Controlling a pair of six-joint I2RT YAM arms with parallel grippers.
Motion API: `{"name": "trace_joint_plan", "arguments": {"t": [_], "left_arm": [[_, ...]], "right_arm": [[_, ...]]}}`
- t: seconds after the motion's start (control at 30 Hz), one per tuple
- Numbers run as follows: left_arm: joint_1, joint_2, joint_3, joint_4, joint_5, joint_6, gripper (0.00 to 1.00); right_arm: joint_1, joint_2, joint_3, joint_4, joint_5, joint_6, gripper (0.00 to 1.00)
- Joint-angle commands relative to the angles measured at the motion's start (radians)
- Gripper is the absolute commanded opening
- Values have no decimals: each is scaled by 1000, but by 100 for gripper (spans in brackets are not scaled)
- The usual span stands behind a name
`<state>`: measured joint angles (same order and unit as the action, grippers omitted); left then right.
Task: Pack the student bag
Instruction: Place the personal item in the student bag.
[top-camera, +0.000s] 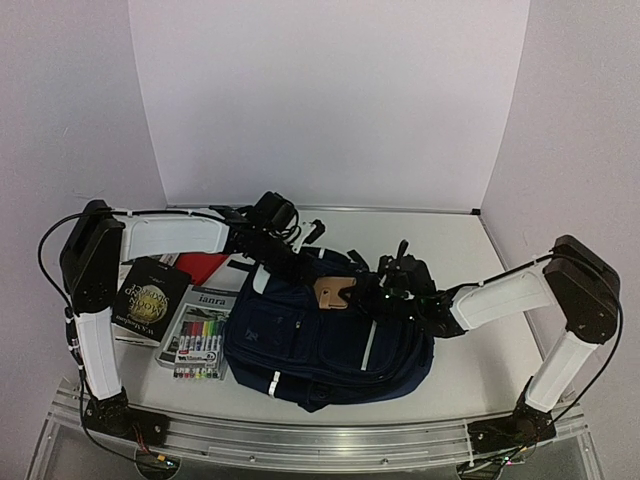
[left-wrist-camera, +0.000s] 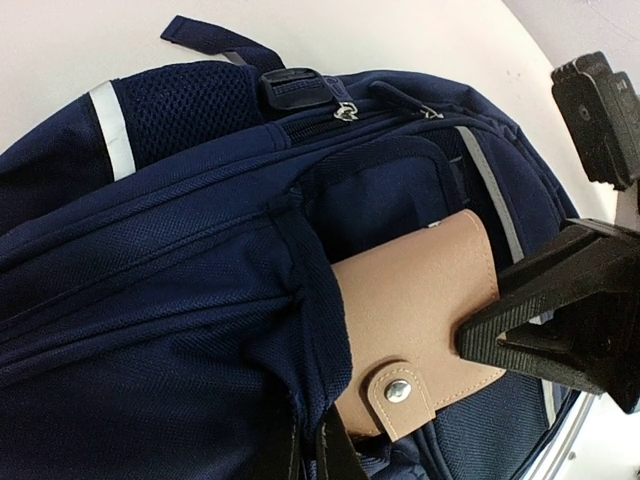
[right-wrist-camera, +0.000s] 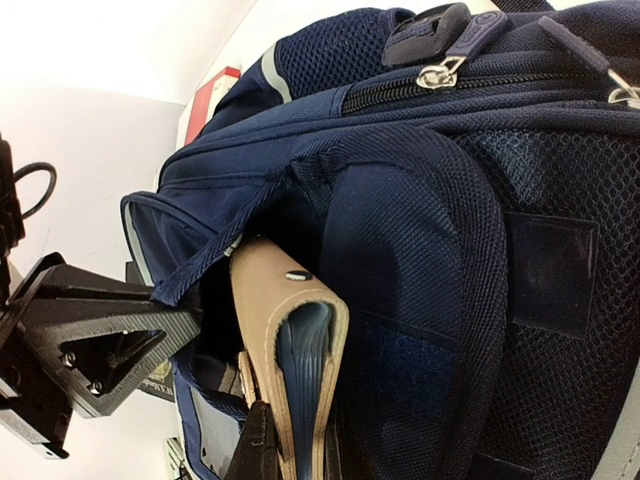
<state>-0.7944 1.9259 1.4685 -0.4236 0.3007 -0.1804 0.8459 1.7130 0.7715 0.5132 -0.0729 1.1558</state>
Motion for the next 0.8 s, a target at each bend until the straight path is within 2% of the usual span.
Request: {"name": "trace_joint_plan", "arguments": {"t": [0.0, 0.1, 0.3, 0.4, 0.47, 0.63, 0.77], "left_arm": [[-20, -53, 92, -49, 84, 120, 2], [-33, -52, 97, -82, 9, 141, 8], [-40, -71, 75, -27, -90, -4, 50], [-52, -100, 43, 25, -113, -33, 61], [-59, -92, 53, 8, -157, -44, 66], [-78, -39, 113, -113, -283, -79, 68], [-87, -2, 129, -143, -337, -105, 67]], "right_arm": [[-23, -4, 0, -4, 96, 40, 0], [-34, -16, 6, -5, 83, 33, 0], [-34, 32, 38, 47, -20, -5, 0], [-34, 64, 41, 99, -67, -1, 0], [-34, 83, 44, 132, -93, 4, 0], [-24, 116, 59, 141, -104, 14, 0], [-20, 132, 62, 153, -107, 23, 0]]}}
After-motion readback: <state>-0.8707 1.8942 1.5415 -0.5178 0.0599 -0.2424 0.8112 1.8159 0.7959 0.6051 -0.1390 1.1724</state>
